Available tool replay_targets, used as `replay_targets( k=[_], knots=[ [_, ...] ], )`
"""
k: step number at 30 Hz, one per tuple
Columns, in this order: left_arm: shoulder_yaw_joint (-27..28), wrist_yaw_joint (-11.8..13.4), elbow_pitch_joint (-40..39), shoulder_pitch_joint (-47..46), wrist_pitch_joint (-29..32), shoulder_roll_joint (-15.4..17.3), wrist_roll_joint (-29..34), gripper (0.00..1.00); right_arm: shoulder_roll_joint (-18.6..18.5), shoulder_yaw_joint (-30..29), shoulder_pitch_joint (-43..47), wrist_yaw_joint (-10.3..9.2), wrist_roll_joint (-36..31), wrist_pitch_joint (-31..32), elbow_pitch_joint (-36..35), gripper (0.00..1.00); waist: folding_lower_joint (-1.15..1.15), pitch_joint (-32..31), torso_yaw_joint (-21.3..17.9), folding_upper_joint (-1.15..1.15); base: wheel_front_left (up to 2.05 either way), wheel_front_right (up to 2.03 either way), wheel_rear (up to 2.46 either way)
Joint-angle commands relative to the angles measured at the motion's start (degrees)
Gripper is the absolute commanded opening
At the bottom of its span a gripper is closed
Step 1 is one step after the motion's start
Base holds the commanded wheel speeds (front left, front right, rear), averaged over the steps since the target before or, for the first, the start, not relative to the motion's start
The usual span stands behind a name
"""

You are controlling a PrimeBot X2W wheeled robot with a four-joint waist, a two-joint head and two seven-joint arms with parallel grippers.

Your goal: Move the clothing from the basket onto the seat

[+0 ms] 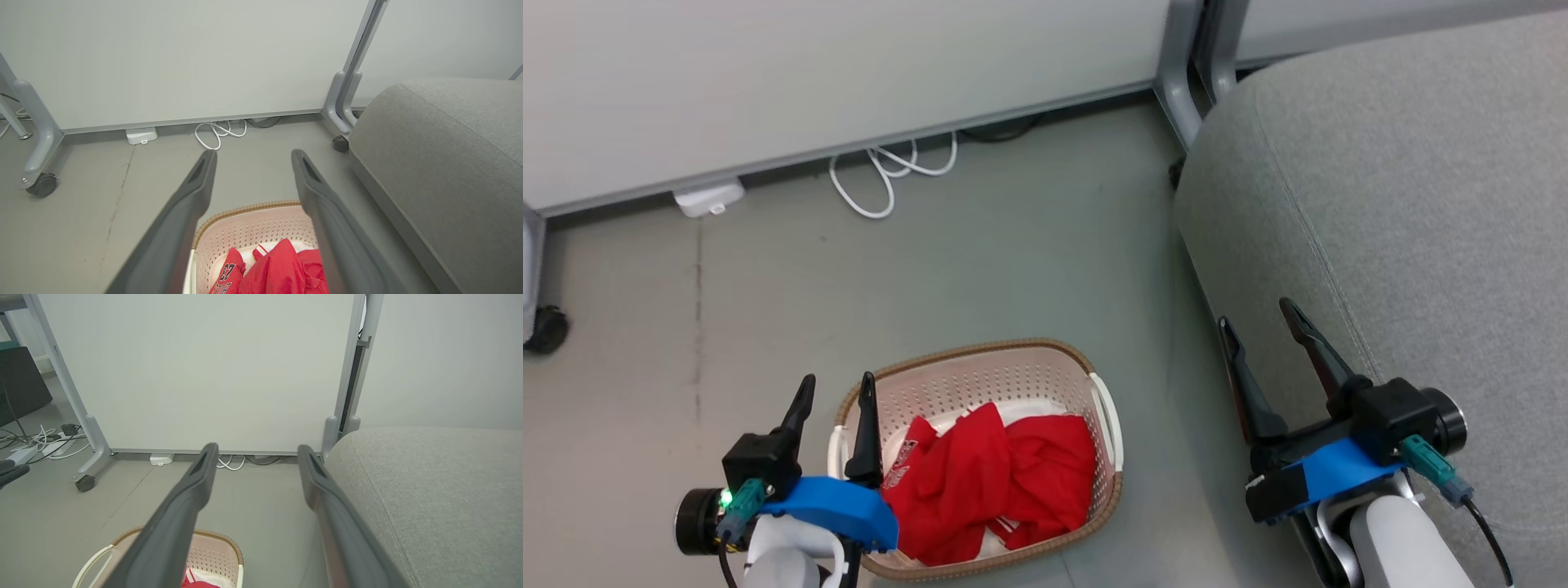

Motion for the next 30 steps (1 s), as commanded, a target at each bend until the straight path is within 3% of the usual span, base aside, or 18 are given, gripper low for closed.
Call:
replay_targets(
  k=[1, 19, 30],
  knots=[
    [0.16, -0.25, 1.38, -2.76, -0.17, 0.72, 0.61, 1.00, -0.15, 1.22, -2.14, 0.01, 0.93, -0.24, -0.88, 1.00, -0.01, 6.76, -4.76, 0.00, 0.00, 0.00, 0.00],
    [-1.88, -1.10, 15.85, -21.19, 0.69, 7.03, 4.60, 1.00, -0.07, 6.25, -11.28, 0.01, 8.37, -0.53, -7.81, 1.00, -0.01, 31.25, -13.03, 0.00, 0.00, 0.00, 0.00],
    [-2.77, -1.13, 21.13, -27.86, 5.47, 10.19, 4.45, 1.00, -0.08, 9.36, -13.74, 0.01, 12.56, -0.54, -10.02, 1.00, -0.01, 38.66, -15.77, 0.00, 0.00, 0.00, 0.00]
  ],
)
